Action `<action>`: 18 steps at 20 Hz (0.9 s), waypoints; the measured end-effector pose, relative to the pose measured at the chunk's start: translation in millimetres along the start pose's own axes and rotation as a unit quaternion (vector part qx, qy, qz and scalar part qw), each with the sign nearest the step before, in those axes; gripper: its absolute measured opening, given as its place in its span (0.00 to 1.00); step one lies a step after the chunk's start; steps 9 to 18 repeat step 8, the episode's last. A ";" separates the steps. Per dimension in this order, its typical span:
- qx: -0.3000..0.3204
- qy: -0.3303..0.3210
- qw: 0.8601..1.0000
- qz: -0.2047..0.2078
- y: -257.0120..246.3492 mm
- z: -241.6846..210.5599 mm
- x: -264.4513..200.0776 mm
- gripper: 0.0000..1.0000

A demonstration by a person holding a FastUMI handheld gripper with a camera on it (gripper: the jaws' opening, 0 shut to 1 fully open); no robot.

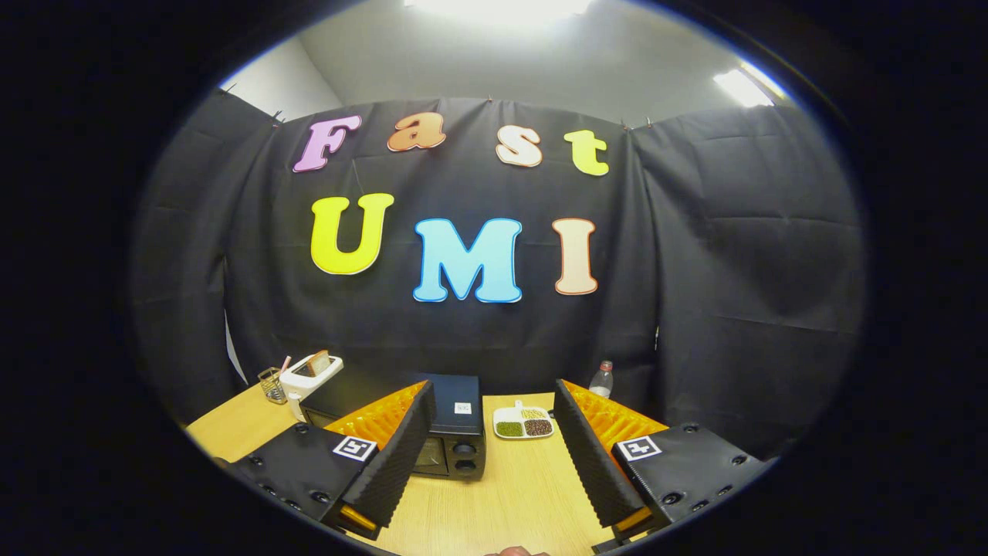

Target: Open the toaster oven, put the food inside, and close the toaster oven door.

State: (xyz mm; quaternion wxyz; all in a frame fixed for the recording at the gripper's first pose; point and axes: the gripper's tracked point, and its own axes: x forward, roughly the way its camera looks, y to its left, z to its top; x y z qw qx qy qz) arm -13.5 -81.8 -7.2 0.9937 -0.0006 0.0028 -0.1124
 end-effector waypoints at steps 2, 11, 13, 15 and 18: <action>0.002 0.003 1.000 0.005 1.2 -1.1 -5.1 0.97; 0.005 0.005 1.000 0.017 9.8 -2.0 -7.0 0.97; 0.005 0.005 1.000 0.017 9.8 -2.0 -7.0 0.97; 0.005 0.005 1.000 0.017 9.8 -2.0 -7.0 0.97; 0.005 0.005 1.000 0.017 9.8 -2.0 -7.0 0.97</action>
